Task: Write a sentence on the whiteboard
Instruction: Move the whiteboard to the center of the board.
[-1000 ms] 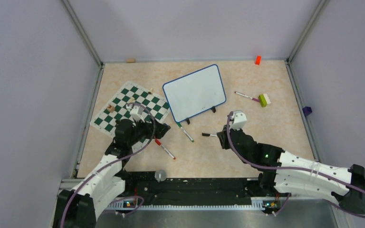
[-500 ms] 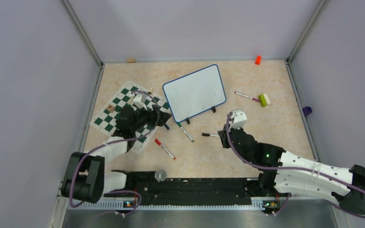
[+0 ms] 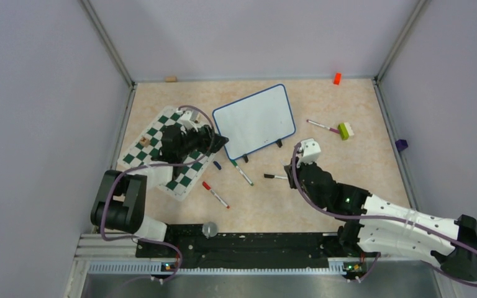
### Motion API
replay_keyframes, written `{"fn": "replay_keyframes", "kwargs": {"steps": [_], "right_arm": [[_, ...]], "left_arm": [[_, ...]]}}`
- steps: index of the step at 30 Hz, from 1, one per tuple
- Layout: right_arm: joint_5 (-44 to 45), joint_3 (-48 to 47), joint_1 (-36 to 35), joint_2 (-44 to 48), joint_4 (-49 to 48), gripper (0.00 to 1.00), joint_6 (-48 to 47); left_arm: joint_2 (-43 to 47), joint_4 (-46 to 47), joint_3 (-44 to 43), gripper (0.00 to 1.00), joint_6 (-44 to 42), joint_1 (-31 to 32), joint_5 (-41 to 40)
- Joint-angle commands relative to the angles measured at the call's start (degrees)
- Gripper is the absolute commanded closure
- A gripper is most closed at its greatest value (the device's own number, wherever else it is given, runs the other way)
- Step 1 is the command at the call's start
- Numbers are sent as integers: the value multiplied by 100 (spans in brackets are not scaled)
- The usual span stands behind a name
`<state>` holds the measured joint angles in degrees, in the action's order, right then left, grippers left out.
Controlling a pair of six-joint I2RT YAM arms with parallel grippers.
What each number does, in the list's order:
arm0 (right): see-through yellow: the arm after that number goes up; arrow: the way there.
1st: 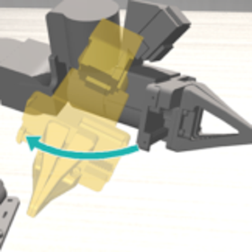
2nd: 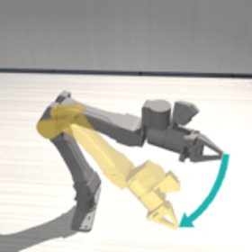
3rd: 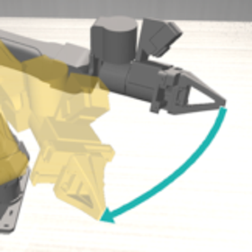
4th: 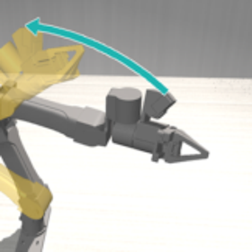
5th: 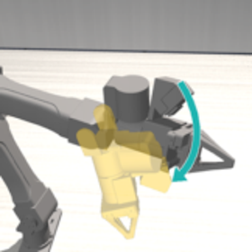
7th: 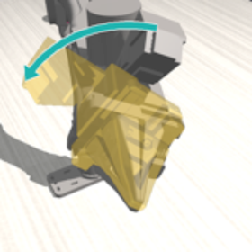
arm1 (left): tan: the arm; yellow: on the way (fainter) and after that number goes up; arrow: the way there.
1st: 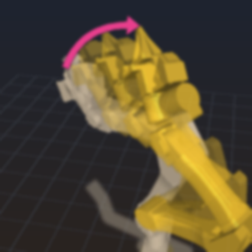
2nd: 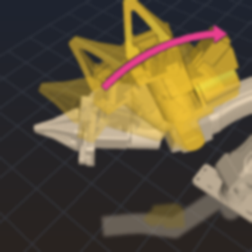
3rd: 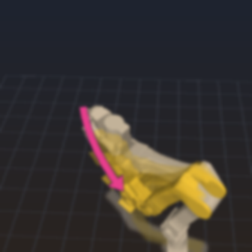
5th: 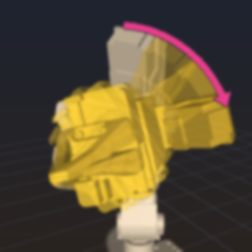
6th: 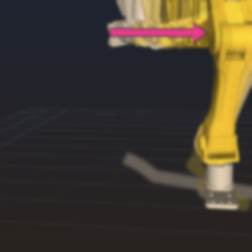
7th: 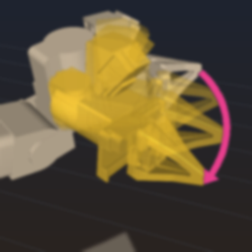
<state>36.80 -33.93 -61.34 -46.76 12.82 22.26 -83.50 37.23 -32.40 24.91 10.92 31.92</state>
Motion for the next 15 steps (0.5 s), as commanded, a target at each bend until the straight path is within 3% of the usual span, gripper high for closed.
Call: {"fn": "replay_keyframes", "kwargs": {"steps": [1, 12, 15], "right_arm": [[-79, -288, 180, -126, -338, 100, -258], [-804, -358, 533, -218, -614, 100, -136], [-1120, -394, 671, -146, -772, 100, -92]], "left_arm": [[-382, 561, -359, 8, 74, -19, 15], [-1444, 1514, -833, 20, 348, -62, 933], [-1722, 1819, -960, 31, 482, -80, 1218]]}}
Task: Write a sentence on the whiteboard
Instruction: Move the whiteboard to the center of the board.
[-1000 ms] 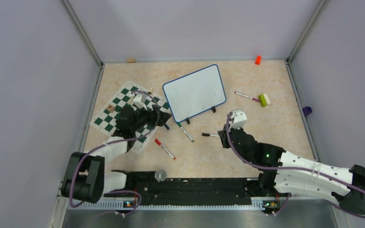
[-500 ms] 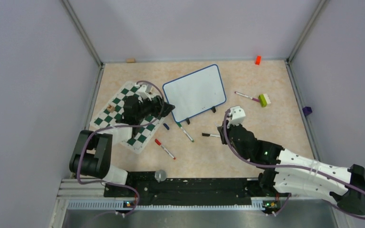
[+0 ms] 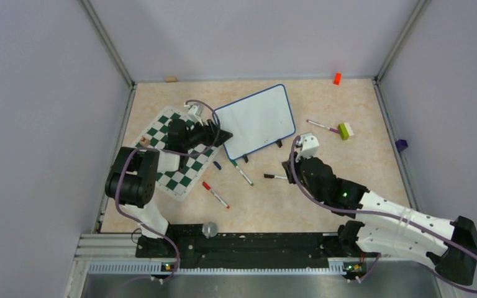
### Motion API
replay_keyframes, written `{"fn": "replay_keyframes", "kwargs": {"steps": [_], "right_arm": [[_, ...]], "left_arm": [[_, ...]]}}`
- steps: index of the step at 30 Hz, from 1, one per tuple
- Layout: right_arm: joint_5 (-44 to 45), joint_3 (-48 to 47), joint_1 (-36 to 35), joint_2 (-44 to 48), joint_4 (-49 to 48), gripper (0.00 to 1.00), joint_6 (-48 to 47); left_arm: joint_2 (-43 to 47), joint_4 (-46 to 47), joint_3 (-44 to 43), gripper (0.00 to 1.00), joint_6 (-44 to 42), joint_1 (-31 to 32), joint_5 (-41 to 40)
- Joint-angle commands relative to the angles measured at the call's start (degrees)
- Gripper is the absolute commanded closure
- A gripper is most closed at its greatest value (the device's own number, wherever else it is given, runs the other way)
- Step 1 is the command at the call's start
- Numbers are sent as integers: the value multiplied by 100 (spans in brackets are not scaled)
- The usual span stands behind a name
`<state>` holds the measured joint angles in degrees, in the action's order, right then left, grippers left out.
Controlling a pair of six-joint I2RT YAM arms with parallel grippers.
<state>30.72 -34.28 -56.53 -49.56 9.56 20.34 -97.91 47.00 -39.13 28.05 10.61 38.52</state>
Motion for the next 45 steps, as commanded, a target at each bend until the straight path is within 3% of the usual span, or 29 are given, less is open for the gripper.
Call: {"fn": "replay_keyframes", "kwargs": {"steps": [1, 7, 10, 18, 25, 30, 34, 42, 43, 45], "right_arm": [[-549, -372, 207, 126, -494, 100, 97], [-681, -516, 242, 2, -436, 100, 62], [-710, -542, 245, 33, -357, 100, 122], [-697, -628, 241, 309, -35, 100, 280], [-700, -667, 241, 499, 418, 100, 469], [-761, -672, 239, 652, 562, 100, 586], [-830, -771, 242, 629, 678, 100, 642], [-937, -845, 243, 682, 761, 100, 707], [-948, -839, 241, 698, 767, 100, 715], [-961, -828, 246, 720, 796, 100, 733]], "left_arm": [[-374, 934, -340, 40, 214, -57, 665], [-716, 991, -599, 87, 356, -90, 1087], [-791, 914, -687, 100, 358, -103, 1347], [-972, 1470, -563, 100, 765, -94, 1977], [-1124, 2847, -138, 100, 1773, -94, 2474], [-999, 3007, 171, 100, 1919, -15, 2562], [-736, 2134, 234, 100, 1440, 215, 2656], [-189, -848, -167, 98, -576, 696, 2540], [-140, -1106, -218, 92, -744, 697, 2457], [-29, -1643, -335, 63, -1049, 697, 2257]]}}
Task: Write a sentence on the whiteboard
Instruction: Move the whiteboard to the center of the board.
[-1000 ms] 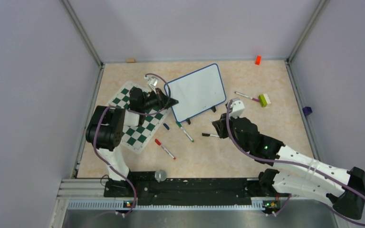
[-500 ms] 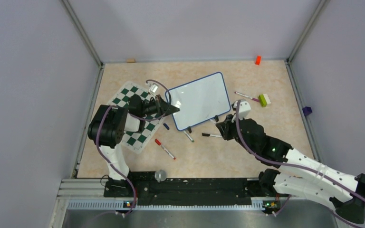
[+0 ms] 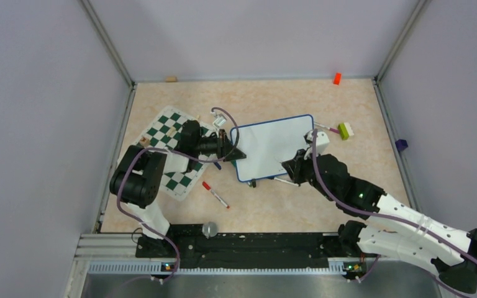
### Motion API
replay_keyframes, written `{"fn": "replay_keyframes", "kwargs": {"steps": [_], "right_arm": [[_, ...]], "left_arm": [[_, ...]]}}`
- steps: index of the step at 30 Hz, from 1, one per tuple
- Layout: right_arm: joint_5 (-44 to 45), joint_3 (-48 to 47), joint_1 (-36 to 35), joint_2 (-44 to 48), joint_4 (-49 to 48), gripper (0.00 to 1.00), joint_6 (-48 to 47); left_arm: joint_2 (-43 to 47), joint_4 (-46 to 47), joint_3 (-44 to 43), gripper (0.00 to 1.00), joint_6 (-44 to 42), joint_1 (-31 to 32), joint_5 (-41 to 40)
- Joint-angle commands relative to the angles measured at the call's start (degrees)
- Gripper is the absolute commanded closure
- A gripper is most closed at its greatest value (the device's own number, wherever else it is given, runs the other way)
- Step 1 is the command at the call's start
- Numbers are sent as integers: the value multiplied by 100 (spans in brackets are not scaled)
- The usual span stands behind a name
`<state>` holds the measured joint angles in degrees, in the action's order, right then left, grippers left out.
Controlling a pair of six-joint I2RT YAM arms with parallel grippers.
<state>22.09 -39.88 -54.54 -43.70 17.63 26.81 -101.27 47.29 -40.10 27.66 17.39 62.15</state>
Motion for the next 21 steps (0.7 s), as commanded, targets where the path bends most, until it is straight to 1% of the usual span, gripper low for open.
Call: {"fn": "replay_keyframes", "kwargs": {"steps": [1, 2, 4, 5, 6, 9, 12, 16, 18, 21], "right_arm": [[-110, -266, 43, 143, 5, 100, 89], [-111, -266, 47, 143, 24, 100, 87], [-105, -279, 44, 145, 45, 100, 92], [-101, -282, 47, 142, 55, 100, 91], [-95, -288, 41, 144, 61, 100, 93], [-121, -310, 49, 153, 78, 100, 83], [-144, -306, 47, 144, 87, 100, 49], [-204, -345, 44, 80, 256, 100, -8], [-170, -346, 45, 43, 292, 100, -22], [-166, -414, 48, -73, 281, 100, -19]], "left_arm": [[367, -1920, -312, 42, -1145, 19, -183], [413, -2079, -355, 25, -1220, 19, -257], [547, -2178, -362, 11, -1289, 19, -394], [621, -2178, -345, 6, -1293, 19, -456], [706, -2159, -315, 4, -1285, 19, -538], [1027, -2025, -117, 2, -1246, 19, -906], [1405, -1683, 251, 2, -1071, 19, -1378], [1952, -860, 995, 2, -526, 19, -1969], [2069, -456, 1227, 2, -279, 18, -2166], [2124, -120, 1453, 5, -20, 25, -2416]]}}
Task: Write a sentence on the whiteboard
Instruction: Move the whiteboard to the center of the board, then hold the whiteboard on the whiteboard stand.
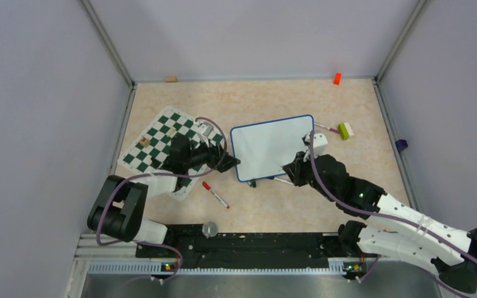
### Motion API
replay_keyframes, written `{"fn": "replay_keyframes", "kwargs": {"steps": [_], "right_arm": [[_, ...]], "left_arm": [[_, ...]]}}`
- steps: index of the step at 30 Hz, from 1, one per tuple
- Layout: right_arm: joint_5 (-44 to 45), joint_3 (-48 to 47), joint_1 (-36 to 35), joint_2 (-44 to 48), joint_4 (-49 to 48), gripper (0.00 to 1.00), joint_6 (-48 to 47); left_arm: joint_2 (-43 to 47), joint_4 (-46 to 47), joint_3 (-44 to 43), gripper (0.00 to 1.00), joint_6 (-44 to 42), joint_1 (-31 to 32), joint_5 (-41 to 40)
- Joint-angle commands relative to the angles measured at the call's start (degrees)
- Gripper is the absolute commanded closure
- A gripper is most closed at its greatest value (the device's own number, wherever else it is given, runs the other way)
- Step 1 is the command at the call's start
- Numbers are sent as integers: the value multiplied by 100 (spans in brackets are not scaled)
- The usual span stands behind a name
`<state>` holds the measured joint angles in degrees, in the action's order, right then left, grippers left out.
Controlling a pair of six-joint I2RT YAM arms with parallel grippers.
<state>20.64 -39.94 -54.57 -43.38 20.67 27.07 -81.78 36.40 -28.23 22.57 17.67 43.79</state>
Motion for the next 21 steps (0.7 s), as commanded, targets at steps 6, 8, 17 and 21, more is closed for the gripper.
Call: {"fn": "replay_keyframes", "kwargs": {"steps": [6, 8, 17, 21], "right_arm": [[-38, -754, 46, -697, 33, 100, -192], [80, -775, 35, -848, 15, 100, -170], [564, 381, -27, -631, -1532, 100, -122], [823, 765, -63, -466, -1856, 100, -20]], "left_arm": [[465, 2117, 954, 8, 728, -2, -1173], [495, 2050, 928, 8, 696, -8, -1138], [743, 1285, 823, 1, 749, 8, -1549], [859, 1345, 915, 1, 611, 8, -1626]]}}
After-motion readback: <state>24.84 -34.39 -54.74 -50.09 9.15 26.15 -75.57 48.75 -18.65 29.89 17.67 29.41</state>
